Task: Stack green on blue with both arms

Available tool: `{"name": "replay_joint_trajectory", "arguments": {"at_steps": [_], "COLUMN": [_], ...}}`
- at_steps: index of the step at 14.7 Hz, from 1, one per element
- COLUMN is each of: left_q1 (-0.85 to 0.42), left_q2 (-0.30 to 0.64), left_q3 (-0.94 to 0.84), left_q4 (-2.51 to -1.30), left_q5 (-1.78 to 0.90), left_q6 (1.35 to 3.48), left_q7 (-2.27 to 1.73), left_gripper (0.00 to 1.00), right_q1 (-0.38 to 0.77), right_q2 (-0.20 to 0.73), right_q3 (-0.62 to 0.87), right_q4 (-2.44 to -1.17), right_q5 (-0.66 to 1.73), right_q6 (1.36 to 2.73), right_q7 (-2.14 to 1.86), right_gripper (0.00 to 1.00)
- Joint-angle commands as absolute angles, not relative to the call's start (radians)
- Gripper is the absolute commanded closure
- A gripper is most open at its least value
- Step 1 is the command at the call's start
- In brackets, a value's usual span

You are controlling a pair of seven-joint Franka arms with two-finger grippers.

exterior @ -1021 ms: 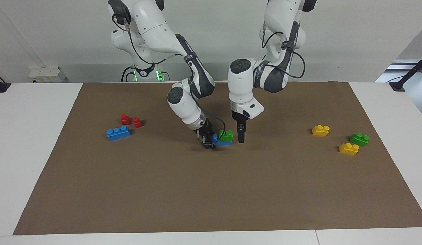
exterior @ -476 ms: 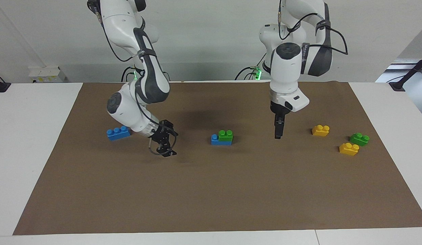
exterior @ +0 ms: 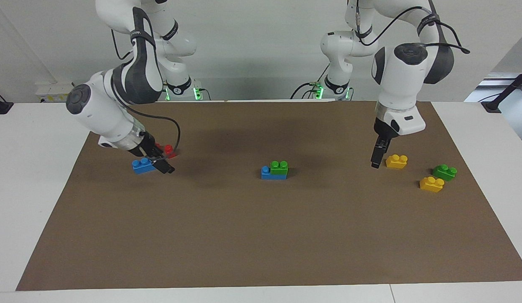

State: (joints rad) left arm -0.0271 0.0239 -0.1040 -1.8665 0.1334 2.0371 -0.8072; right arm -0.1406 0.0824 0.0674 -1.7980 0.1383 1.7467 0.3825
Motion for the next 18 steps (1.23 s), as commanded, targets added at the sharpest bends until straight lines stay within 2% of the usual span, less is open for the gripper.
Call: {"name": "replay_joint_trajectory", "arguments": {"at_steps": [1, 4, 6, 11, 18], "left_q1": [0.012, 0.057, 0.078, 0.080, 0.069], "left_q2": [-0.002, -0.009, -0.012, -0.014, -0.057], "left_q3": [-0.104, -0.101, -0.100, -0.110, -0.112], "left_q4": [-1.832, -1.778, -1.746, -1.641, -1.640], "left_q5": [0.106, 0.054, 0.023, 0.009, 0.012], "left_q6": [1.948, 1.849, 1.789, 1.579, 1.568], "left_q7": [-0.555, -0.239, -0.114, -0.075, -0.078], "left_gripper": [0.00, 0.00, 0.00, 0.00, 0.00], "right_q1": [-0.173, -0.173, -0.169, -0.160, -0.160], "right_q2": [-0.032, -0.098, -0.095, -0.040, -0.034], "right_q3": [0.080, 0.081, 0.084, 0.090, 0.092], "right_q4": [-1.809, -1.783, -1.729, -1.684, -1.661], "right_q5": [0.062, 0.034, 0.026, -0.006, -0.002], "right_q6": [1.674, 1.577, 1.490, 1.506, 1.508], "right_q7": [0.093, 0.048, 0.020, 0.006, 0.006], "right_gripper": [0.00, 0.00, 0.00, 0.00, 0.00]}}
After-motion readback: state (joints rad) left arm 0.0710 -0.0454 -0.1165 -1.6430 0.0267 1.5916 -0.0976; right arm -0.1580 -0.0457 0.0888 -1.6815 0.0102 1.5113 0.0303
